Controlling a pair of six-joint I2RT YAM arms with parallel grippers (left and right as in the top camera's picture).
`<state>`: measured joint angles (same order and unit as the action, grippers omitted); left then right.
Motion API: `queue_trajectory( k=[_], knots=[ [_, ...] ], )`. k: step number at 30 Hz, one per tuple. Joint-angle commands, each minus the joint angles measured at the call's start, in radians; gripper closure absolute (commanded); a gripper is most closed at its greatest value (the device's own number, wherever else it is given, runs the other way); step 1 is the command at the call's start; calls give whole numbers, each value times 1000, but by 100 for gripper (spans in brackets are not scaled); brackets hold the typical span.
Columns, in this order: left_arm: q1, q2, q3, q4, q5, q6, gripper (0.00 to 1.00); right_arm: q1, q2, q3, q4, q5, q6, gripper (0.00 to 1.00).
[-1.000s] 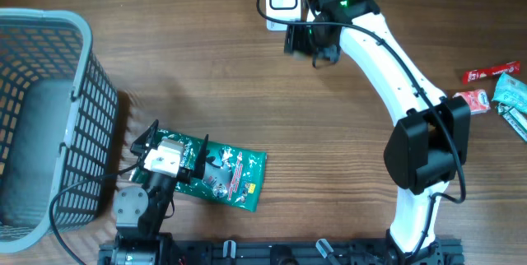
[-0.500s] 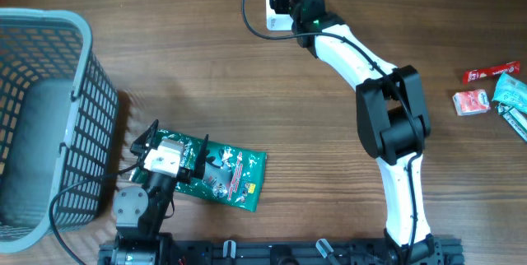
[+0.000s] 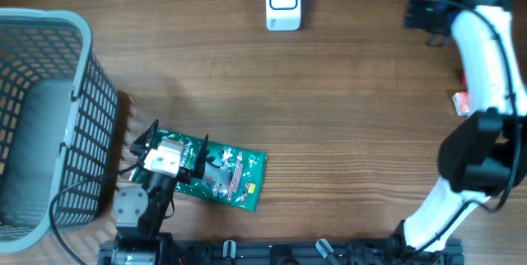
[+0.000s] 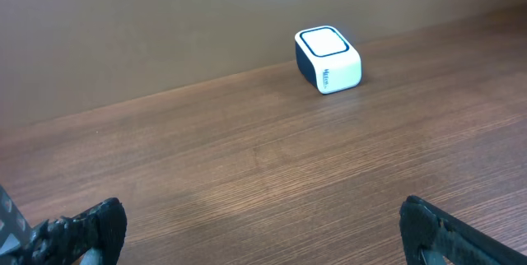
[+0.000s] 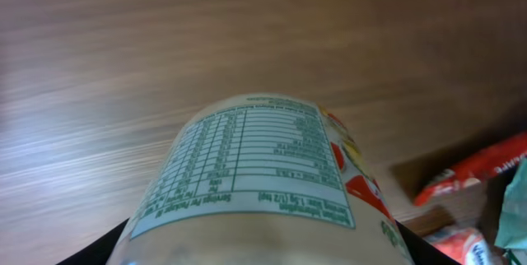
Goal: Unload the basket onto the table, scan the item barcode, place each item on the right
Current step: 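Carry the jar to the right edge and release it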
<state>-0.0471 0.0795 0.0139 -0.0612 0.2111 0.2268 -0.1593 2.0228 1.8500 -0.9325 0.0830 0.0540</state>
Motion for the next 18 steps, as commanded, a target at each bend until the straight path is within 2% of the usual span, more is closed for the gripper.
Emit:
queue_trajectory(
  k=[1,5,6,7,8,11,15,18],
  knots=[
    [-3,-7,-4,-3,13,-6,0,-103,135,0,7,-66,-44,36],
    [-3,-7,-4,-3,13,-6,0,-200,242,0,5,-48,-27,41],
    [-3,-7,-4,-4,13,-6,0,-225,245,0,5,-29,-6,35],
    [-3,-7,-4,-3,13,-6,0,-244,245,2,7,-25,1,13],
    [-3,-7,-3,-3,13,-6,0,-260,239,10,4,-27,2,0],
    [-3,-7,-3,-3,13,-6,0,-285,205,150,-91,-116,6,0],
    [-3,-7,-3,-3,13,-6,0,-270,85,498,-364,-360,139,0],
    [-3,-7,-4,-3,13,-6,0,-216,-56,566,-546,-604,111,0]
  ],
)
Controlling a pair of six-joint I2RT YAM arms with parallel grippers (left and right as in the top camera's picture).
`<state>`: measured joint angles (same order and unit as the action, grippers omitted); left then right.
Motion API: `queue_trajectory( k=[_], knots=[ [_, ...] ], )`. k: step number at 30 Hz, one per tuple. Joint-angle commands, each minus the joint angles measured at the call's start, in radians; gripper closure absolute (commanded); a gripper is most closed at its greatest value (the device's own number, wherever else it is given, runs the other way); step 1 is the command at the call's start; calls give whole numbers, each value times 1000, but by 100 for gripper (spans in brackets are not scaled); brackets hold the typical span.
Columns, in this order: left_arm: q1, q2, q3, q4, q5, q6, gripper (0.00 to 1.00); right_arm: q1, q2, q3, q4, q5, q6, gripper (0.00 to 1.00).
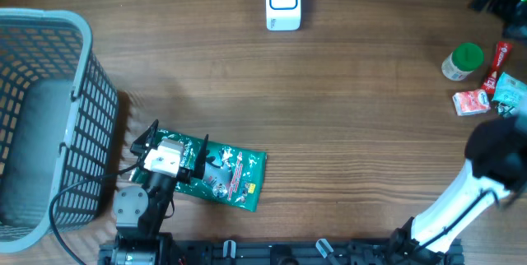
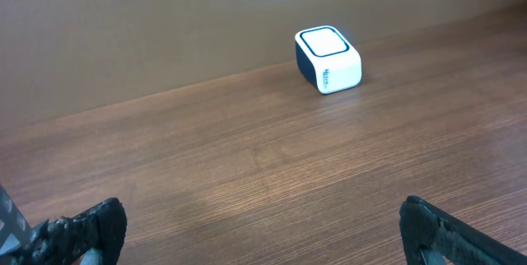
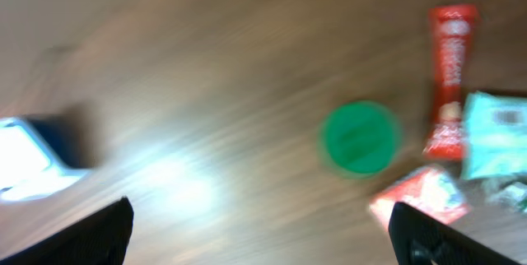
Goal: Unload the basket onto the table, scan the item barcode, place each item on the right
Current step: 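Carry the jar to the right edge and release it, then move the right gripper to the green glove package and grasp it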
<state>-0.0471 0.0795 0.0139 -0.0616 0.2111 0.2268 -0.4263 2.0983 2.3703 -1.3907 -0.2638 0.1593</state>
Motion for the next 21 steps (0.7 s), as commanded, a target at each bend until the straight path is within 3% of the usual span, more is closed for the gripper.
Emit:
queue_trajectory(
  k=[1,3,5,7,11,14,17,21],
  knots=[
    [-3,-7,-4,-3,13,-6,0,93,-170,46,-169,-372,-84,1],
    [-3,-7,-4,-3,13,-6,0,200,-209,28,-218,-450,-202,0],
    [-3,-7,-4,-3,13,-6,0,362,-221,-19,-218,-330,-289,0],
    [-3,-7,-4,-3,13,-6,0,523,-221,-116,-217,-215,-289,0],
    [-3,-7,-4,-3,13,-6,0,784,-221,-446,-122,-216,-286,0],
    [-3,-7,-4,-3,13,-6,0,936,-220,-761,79,-288,-285,0],
    [-3,-7,-4,-3,13,-6,0,1044,-219,-1035,420,-287,-152,0],
    [-3,-7,-4,-3,13,-6,0,1140,-217,-1149,688,-281,-107,0]
  ],
)
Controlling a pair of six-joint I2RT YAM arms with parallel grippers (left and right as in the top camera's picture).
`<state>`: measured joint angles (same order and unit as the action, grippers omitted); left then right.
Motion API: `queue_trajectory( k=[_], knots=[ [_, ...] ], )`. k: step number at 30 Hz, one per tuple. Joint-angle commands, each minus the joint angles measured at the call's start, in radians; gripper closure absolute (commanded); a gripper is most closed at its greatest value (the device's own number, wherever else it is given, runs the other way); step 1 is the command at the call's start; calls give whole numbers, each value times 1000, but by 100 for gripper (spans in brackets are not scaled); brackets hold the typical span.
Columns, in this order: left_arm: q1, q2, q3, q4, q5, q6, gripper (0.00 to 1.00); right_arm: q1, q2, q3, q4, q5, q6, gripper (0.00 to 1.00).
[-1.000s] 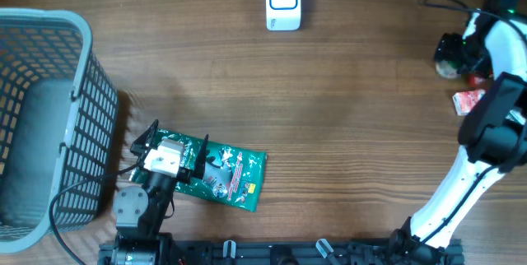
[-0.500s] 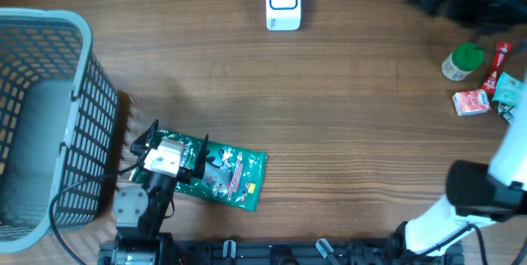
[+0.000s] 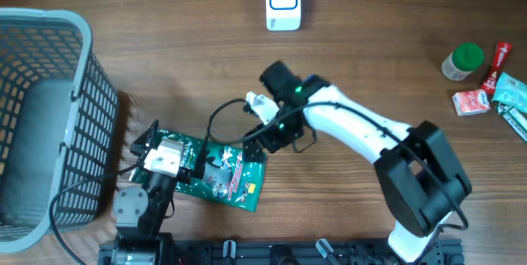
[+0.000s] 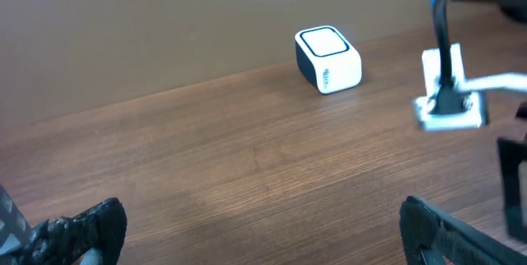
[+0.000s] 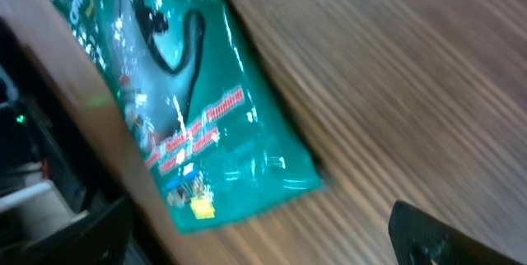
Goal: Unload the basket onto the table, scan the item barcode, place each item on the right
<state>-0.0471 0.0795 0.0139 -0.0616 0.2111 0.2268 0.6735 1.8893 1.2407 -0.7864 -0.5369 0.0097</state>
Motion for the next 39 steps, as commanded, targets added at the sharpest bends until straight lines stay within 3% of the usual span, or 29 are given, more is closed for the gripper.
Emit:
queue_trajectory(
  k=[1,4,7,10,11,12,14,17,20,22,23,25,28,36,39],
  knots=[
    [-3,-7,-4,-3,13,-6,0,61,-6,-22,117,19,43,0],
    [-3,-7,-4,-3,13,-6,0,140,38,-22,156,117,45,1],
    [-3,-7,-3,-3,13,-6,0,192,121,-22,148,210,79,9],
    [-3,-7,-4,-3,13,-6,0,185,147,-20,92,200,106,55],
    [-3,-7,-3,-3,13,-6,0,184,147,-20,71,201,114,79],
    [-3,-7,-4,-3,13,-6,0,183,147,-20,63,218,140,96],
    [-3,-7,-4,-3,13,-6,0,158,147,-19,59,287,288,96],
    [-3,-7,-4,-3,13,-6,0,24,135,-1,-13,256,338,96],
    [-3,-7,-4,-3,13,-6,0,-85,100,31,-53,-77,270,96],
    [-3,-7,-3,-3,13,-6,0,-145,89,33,-2,-235,367,95],
    [-3,-7,-4,-3,13,-6,0,-170,89,32,0,-202,416,96],
    [-3,-7,-4,-3,13,-6,0,-222,89,32,-94,69,493,96],
    [-3,-7,-4,-3,13,-6,0,-302,39,32,-250,381,486,96],
    [-3,-7,-4,-3,13,-6,0,-319,-340,32,-303,546,433,96],
    [-3,-7,-4,-3,13,-6,0,-319,-455,32,-416,896,586,95]
  ],
)
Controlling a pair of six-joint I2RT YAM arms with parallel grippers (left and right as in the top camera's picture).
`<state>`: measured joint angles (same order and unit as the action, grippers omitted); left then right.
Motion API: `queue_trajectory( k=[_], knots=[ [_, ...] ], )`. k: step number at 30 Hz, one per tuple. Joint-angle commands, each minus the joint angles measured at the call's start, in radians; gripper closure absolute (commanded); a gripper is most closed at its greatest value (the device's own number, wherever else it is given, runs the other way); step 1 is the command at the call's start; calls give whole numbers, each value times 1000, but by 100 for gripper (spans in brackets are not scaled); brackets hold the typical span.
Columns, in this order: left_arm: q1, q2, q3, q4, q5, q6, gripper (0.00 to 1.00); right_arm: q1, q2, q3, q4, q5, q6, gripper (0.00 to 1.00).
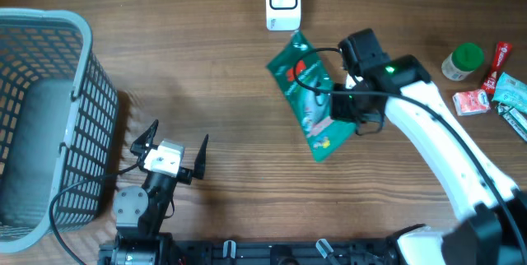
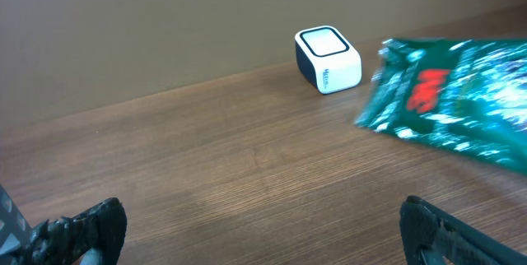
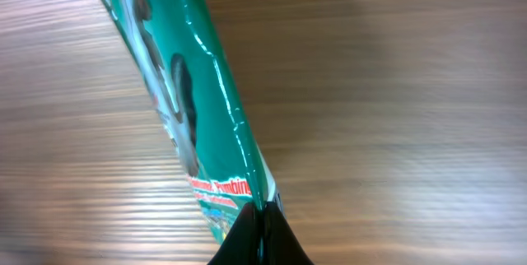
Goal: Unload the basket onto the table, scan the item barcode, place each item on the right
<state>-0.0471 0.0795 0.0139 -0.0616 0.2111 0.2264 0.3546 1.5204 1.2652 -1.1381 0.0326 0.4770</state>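
Observation:
A green snack packet hangs above the table just in front of the white barcode scanner, with my right gripper shut on its edge. In the right wrist view the packet runs up from the closed fingers. The left wrist view shows the scanner at the far side and the packet entering from the right. My left gripper rests open near the front edge, its fingertips wide apart with nothing between them.
A grey mesh basket stands at the left. At the far right lie a green-capped bottle, a red-and-white sachet, a red bar and a pale blue wrapper.
The right gripper was open over the green packet lying by the left arm. Now it is shut on the packet and holds it up near the scanner. The left arm has not moved.
My right gripper held a green-capped bottle at the far right. Then the bottle stood among the items there and the gripper was open. Then the right arm was over the green packet near the left arm. Now it holds that packet before the scanner.

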Motion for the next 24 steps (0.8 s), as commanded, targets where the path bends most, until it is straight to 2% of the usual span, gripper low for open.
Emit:
queue_trajectory(
  k=[1,4,8,10,11,12,15,18,20,23,24],
  knots=[
    [-3,-7,-4,-3,13,-6,0,0,-111,8,-102,415,178,96],
    [-3,-7,-4,-3,13,-6,0,2,-184,7,-205,587,430,96],
    [-3,-7,-4,-3,13,-6,0,61,-185,5,-235,629,491,95],
    [-3,-7,-4,-3,13,-6,0,115,-185,5,-221,616,491,96],
    [-3,-7,-4,-3,13,-6,0,213,-164,3,-169,552,437,96],
    [-3,-7,-4,-3,13,-6,0,243,-141,3,-145,536,417,96],
    [-3,-7,-3,-3,13,-6,0,312,-13,3,-113,519,413,96],
    [-3,-7,-3,-3,13,-6,0,338,111,3,-77,468,411,96],
    [-3,-7,-4,-3,13,-6,0,339,167,3,-20,403,319,96],
    [-3,-7,-3,-3,13,-6,0,346,170,16,2,390,280,96],
    [-3,-7,-4,-3,13,-6,0,346,170,25,30,369,203,96]
  ],
)
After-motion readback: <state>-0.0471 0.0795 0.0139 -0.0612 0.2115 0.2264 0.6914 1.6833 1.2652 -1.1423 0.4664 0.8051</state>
